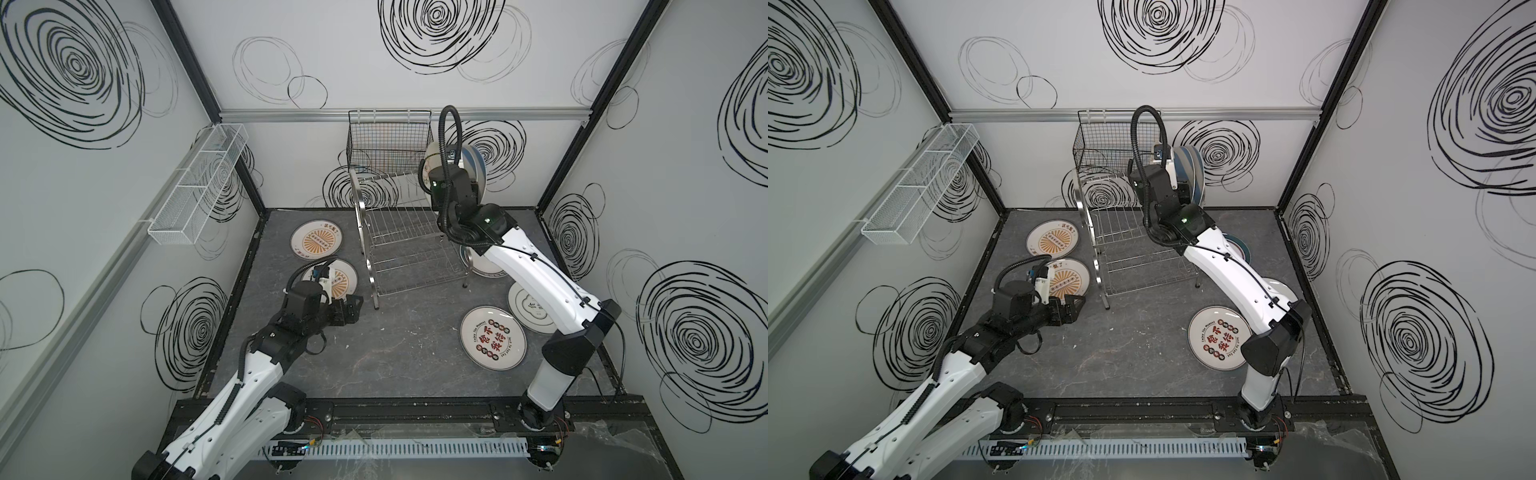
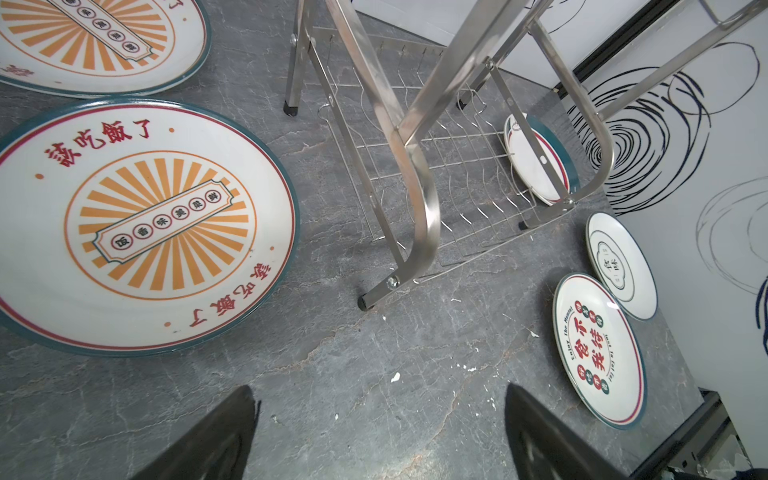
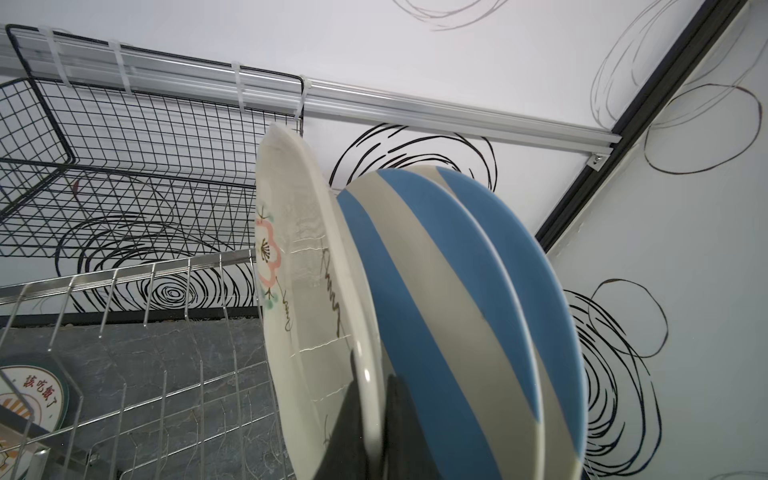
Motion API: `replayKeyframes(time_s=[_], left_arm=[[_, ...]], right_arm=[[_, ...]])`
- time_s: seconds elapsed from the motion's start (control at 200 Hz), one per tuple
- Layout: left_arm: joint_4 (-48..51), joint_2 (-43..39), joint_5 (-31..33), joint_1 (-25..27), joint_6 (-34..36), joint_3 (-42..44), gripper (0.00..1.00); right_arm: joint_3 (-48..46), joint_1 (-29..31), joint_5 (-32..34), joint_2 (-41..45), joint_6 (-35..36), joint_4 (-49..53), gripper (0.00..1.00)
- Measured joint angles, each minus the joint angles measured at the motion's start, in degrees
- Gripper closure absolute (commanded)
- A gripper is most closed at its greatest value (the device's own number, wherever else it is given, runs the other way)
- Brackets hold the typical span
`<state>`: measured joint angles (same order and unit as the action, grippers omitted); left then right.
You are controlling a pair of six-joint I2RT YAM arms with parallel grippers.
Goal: Load the plates into the dish rack
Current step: 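Open the right gripper and draw it back from the rack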
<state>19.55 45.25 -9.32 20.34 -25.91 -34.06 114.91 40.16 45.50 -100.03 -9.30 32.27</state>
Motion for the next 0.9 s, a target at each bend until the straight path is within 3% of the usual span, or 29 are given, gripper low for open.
replayKeyframes(time_s=[0.04,0.195,0.28,0.901], left_arm=[[0.00,0.02,-0.07,-0.09,0.00,0.00,0.04],[0.02,0.00,-0.24,-0.26,0.00,0.00,0.04],[0.02,0.00,-0.33,-0.26,0.00,0.00,0.04],[0.00,-0.15,-0.72,-0.68,0.00,0.00,0.04]], right_arm=[[-0.13,-0.04,-0.02,0.00,-0.20,-0.09,1.00],[-0.55,-0.11,-0.37,0.00,-1.01,-0.90,0.83],[-0.55,-0.11,-0.50,0.00,-1.31,-2.08,0.78],[1.29,0.52,-2.93,2.67,-1.22,-4.24,0.64]])
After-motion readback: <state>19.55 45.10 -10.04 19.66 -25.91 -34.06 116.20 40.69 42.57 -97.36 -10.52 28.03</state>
